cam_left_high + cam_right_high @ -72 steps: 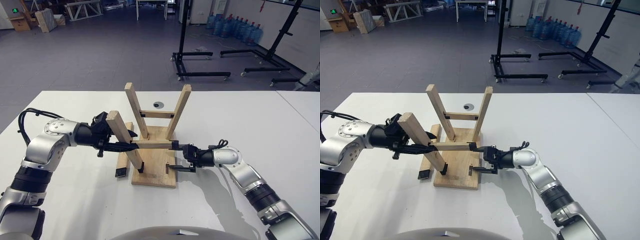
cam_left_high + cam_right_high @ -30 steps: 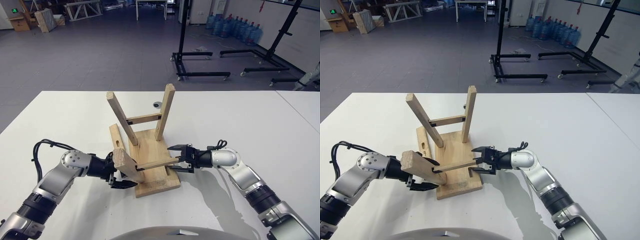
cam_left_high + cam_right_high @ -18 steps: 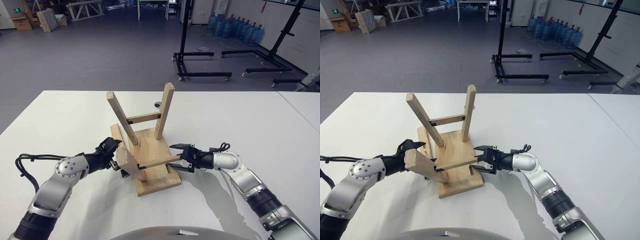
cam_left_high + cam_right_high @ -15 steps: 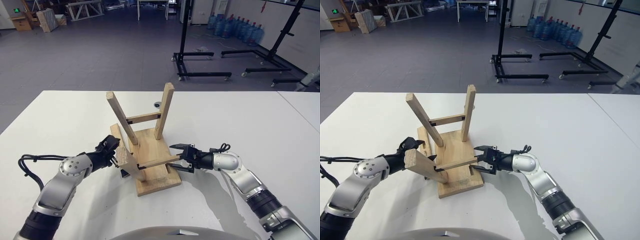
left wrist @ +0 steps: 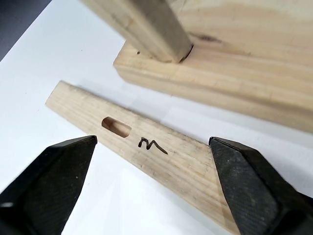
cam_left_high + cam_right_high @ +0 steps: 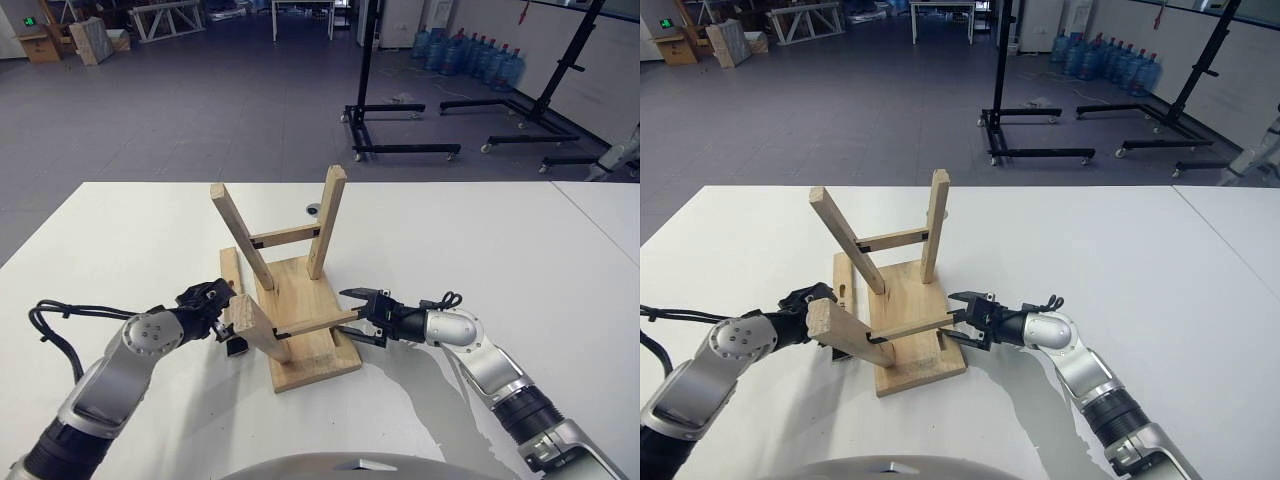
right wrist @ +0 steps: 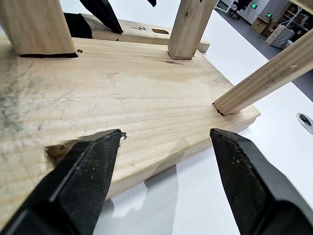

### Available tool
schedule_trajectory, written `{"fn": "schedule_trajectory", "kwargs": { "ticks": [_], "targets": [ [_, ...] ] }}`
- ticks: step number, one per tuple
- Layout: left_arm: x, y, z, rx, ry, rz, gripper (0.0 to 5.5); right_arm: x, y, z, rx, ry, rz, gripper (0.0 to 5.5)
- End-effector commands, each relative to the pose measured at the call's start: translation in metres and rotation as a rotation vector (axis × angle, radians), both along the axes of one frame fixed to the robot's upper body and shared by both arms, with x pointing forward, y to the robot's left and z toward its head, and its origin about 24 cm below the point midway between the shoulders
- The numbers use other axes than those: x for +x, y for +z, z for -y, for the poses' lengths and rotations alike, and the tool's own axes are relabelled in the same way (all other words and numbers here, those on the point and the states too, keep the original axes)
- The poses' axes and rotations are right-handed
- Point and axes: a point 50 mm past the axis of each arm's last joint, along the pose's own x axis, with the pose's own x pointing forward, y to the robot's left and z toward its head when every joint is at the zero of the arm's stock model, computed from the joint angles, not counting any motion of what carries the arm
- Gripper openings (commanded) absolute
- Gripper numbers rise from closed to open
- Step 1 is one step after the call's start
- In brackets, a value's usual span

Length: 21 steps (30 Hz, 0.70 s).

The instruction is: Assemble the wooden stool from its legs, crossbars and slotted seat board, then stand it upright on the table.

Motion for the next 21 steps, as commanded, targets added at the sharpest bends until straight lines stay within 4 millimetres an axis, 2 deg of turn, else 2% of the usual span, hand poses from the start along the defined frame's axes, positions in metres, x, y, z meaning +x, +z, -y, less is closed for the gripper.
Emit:
{"fn": "schedule_trajectory", "kwargs": {
  "ticks": [1,12,13,15,19,21],
  "targets": [
    [-0.004,-0.003,-0.012,0.054,0.012,-0.038,4.21,-0.019,-0.04,0.019,-0.185,-0.054,-0.18,3.34],
    [0.013,0.028,-0.031,0.083,0.108,0.095,4.21,-0.021,-0.038,0.019,-0.183,-0.068,-0.182,3.34],
    [0.015,0.029,-0.031,0.06,0.13,0.108,4.21,-0.021,-0.038,0.019,-0.184,-0.067,-0.183,3.34],
    [0.022,0.031,-0.02,-0.103,0.238,0.147,4.21,-0.022,-0.039,0.019,-0.186,-0.07,-0.184,3.34],
    [0.025,0.019,0.003,-0.382,0.492,0.111,4.21,-0.029,-0.042,0.016,-0.183,-0.069,-0.186,3.34],
    [0.021,0.01,0.008,-0.399,0.578,0.085,4.21,-0.03,-0.042,0.015,-0.18,-0.069,-0.185,3.34]
  ]
}}
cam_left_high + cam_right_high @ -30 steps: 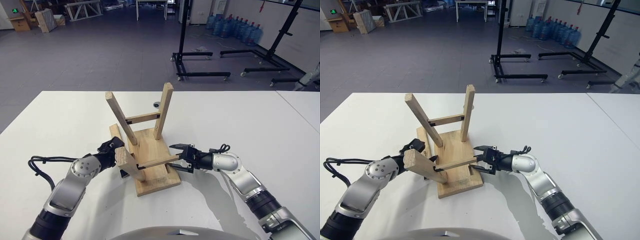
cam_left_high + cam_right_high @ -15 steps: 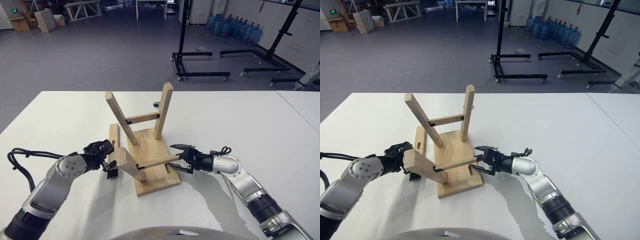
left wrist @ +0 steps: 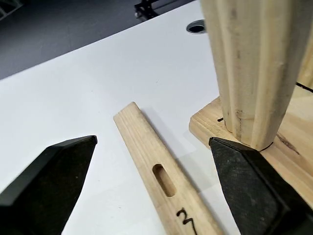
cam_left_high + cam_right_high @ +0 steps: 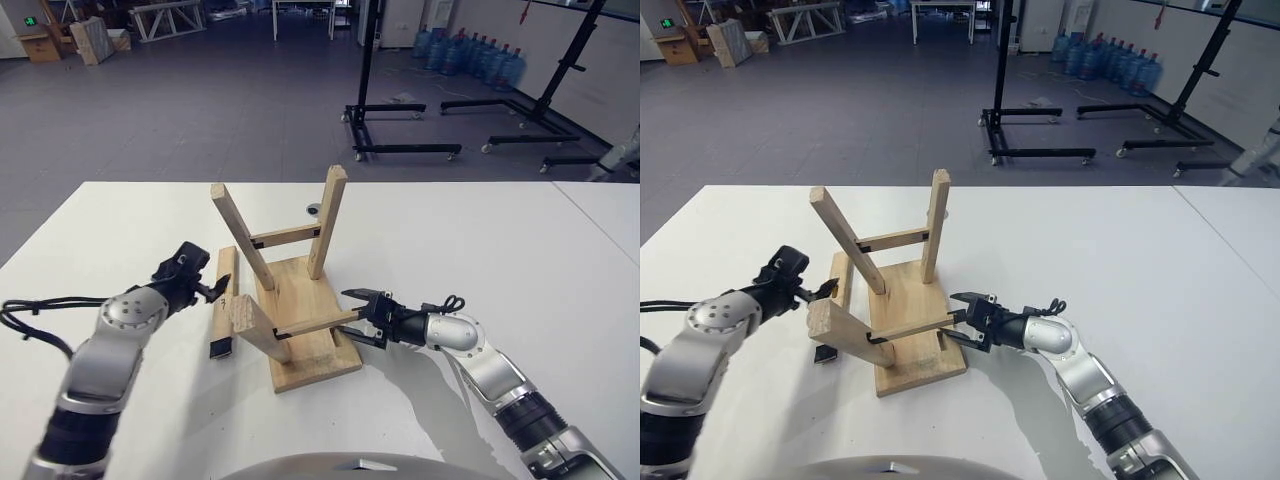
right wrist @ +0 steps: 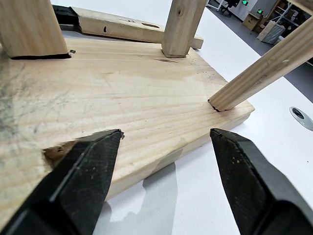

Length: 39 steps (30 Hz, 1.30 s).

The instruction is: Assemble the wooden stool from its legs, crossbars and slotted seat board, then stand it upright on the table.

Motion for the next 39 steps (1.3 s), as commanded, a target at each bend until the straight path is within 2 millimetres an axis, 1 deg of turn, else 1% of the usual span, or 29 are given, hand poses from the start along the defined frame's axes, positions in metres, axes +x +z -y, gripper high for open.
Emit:
{"fn": "schedule_trajectory", "kwargs": {
  "ticks": [1,3,9,12,18,24,29,32,35,37,39],
  "targets": [
    [-0.006,-0.011,0.007,-0.042,0.151,-0.046,4.21,-0.025,-0.042,0.015,-0.178,-0.03,-0.191,3.34],
    [-0.012,-0.018,0.007,0.024,0.178,-0.067,4.21,-0.025,-0.043,0.015,-0.178,-0.031,-0.192,3.34],
    [-0.028,-0.032,0.017,0.113,0.164,-0.151,4.21,-0.027,-0.045,0.011,-0.171,-0.033,-0.197,3.34],
    [-0.039,-0.042,0.019,0.102,0.171,-0.232,4.21,-0.028,-0.046,0.011,-0.165,-0.043,-0.2,3.34],
    [-0.05,-0.05,0.007,0.073,0.219,-0.308,4.21,-0.031,-0.047,0.007,-0.148,-0.058,-0.212,3.34],
    [-0.058,-0.061,0.005,-0.037,0.23,-0.333,3.23,-0.029,-0.045,0.009,-0.155,-0.053,-0.207,3.34],
    [-0.063,-0.076,-0.004,-0.026,0.229,-0.368,2.48,-0.028,-0.043,0.008,-0.145,-0.046,-0.205,3.34],
    [-0.065,-0.082,-0.009,-0.021,0.246,-0.383,2.08,-0.027,-0.043,0.008,-0.145,-0.047,-0.203,3.34],
    [-0.064,-0.083,-0.011,-0.02,0.256,-0.377,2.07,-0.027,-0.044,0.009,-0.149,-0.047,-0.203,3.34],
    [-0.058,-0.081,-0.009,-0.056,0.245,-0.325,2.06,-0.025,-0.044,0.01,-0.153,-0.049,-0.202,3.34],
    [-0.051,-0.078,-0.009,-0.095,0.27,-0.27,2.06,-0.024,-0.044,0.011,-0.156,-0.051,-0.198,3.34]
  ]
}}
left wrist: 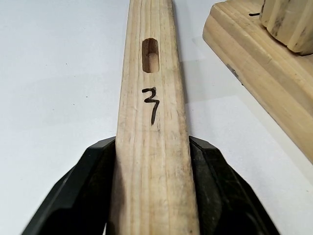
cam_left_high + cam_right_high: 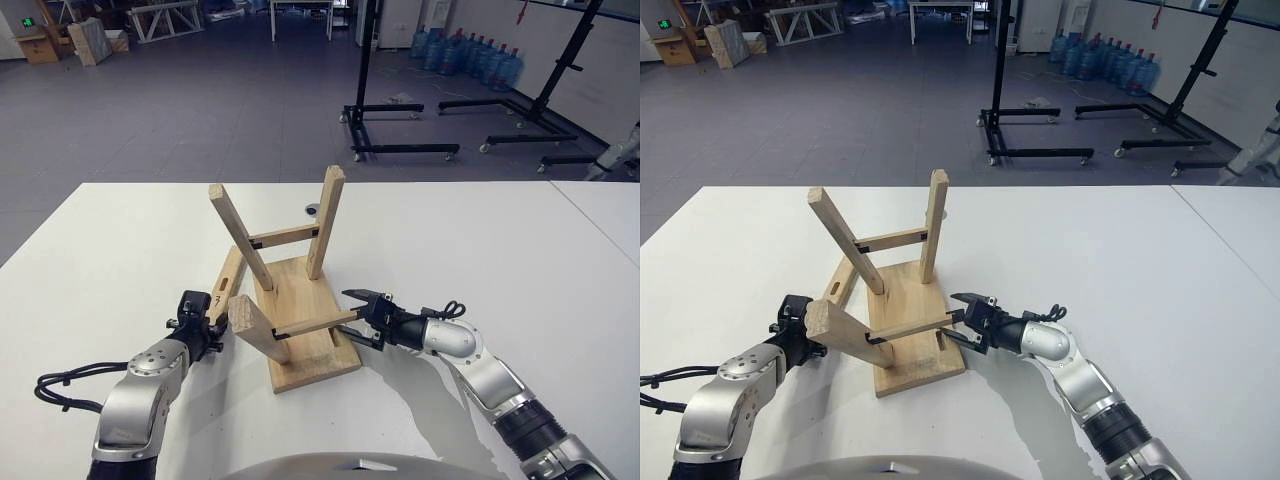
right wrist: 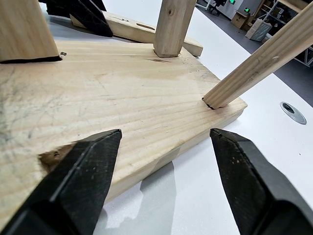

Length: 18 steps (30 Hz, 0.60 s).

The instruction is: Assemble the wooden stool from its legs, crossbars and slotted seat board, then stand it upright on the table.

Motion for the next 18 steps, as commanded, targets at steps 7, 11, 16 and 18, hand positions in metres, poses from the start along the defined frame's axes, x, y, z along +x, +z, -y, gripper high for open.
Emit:
{"fn": "schedule_trajectory", "kwargs": {
  "ticks": [7,11,16,18],
  "targets": [
    [0.039,0.029,-0.026,-0.156,0.189,0.379,2.06,-0.007,-0.022,0.02,-0.084,-0.047,-0.133,3.34],
    [0.05,0.056,-0.046,-0.19,0.215,0.561,2.06,0.004,0.007,0.028,-0.075,-0.06,0.005,3.34],
    [0.055,0.1,-0.041,-0.364,0.077,0.803,2.06,0.015,0.049,0.031,0.202,-0.198,0.051,3.34],
    [0.053,0.113,-0.05,-0.439,0.116,0.867,2.06,0.017,0.059,0.031,0.268,-0.228,0.063,3.34]
  ]
}}
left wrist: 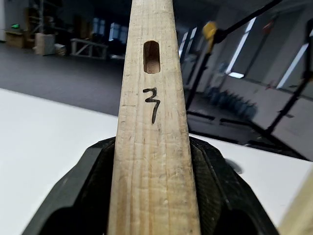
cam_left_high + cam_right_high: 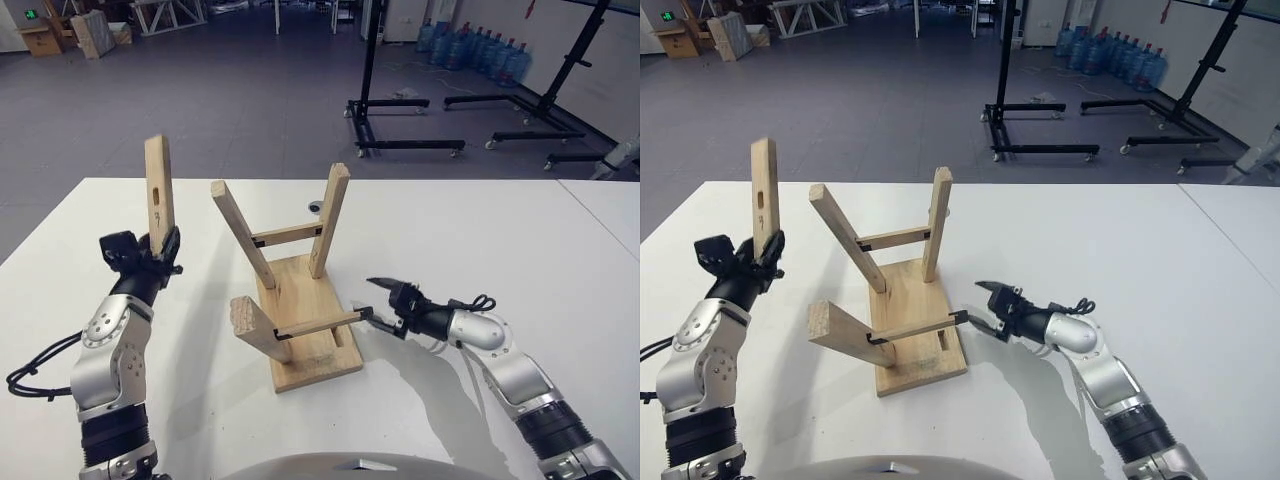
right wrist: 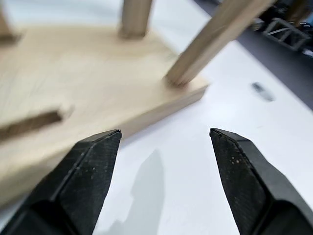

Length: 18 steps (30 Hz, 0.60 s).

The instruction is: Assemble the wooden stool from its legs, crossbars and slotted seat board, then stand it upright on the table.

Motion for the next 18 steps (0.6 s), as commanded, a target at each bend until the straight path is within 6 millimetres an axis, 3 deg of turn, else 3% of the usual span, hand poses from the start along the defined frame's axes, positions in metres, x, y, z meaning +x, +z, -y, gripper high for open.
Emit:
{"fn": "schedule_trajectory", "kwargs": {
  "ticks": [1,4,6,10,14,18],
  "targets": [
    [-0.003,0.037,-0.012,-0.107,-0.035,0.182,2.06,0.003,0.021,0.001,0.144,-0.064,0.025,3.34],
    [-0.009,0.066,0.008,-0.158,-0.307,0.32,2.06,0.004,0.034,0.0,0.304,-0.036,-0.04,3.34],
    [-0.017,0.075,0.031,-0.174,-0.558,0.341,2.06,0.006,0.054,-0.005,0.475,0.018,-0.08,3.34],
    [-0.028,0.056,0.071,-0.132,-1.052,0.167,2.06,0.003,0.1,-0.017,0.835,0.243,-0.144,3.34],
    [-0.012,0.049,0.076,-0.145,-1.208,0.101,2.06,0.004,0.125,-0.027,0.978,0.427,-0.181,3.34],
    [-0.007,0.047,0.077,-0.151,-1.292,0.082,2.06,0.007,0.132,-0.032,1.012,0.482,-0.201,3.34]
  ]
}}
